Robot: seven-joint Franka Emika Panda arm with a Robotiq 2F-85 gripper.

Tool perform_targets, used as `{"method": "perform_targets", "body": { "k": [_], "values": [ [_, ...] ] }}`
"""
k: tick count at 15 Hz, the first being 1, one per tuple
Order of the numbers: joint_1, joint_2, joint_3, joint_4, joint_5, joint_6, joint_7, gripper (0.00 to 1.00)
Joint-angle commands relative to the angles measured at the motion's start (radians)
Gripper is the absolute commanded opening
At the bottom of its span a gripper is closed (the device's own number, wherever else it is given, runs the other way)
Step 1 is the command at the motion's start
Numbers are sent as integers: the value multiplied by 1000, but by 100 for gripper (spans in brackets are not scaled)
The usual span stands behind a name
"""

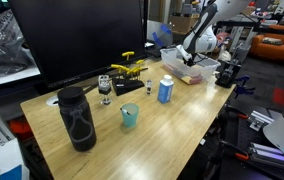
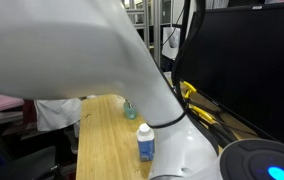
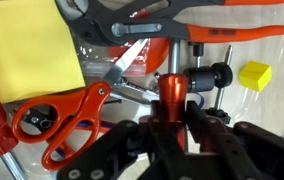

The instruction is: Pick up one of the red objects from the box and place it on the table

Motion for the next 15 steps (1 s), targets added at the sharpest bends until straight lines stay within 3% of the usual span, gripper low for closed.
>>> {"method": "perform_targets", "body": {
  "k": [1,15],
  "values": [
    [0,-50,3,-53,28,31,-11,7],
    [32,-48,-21,-89,100,141,45,7]
  ]
}}
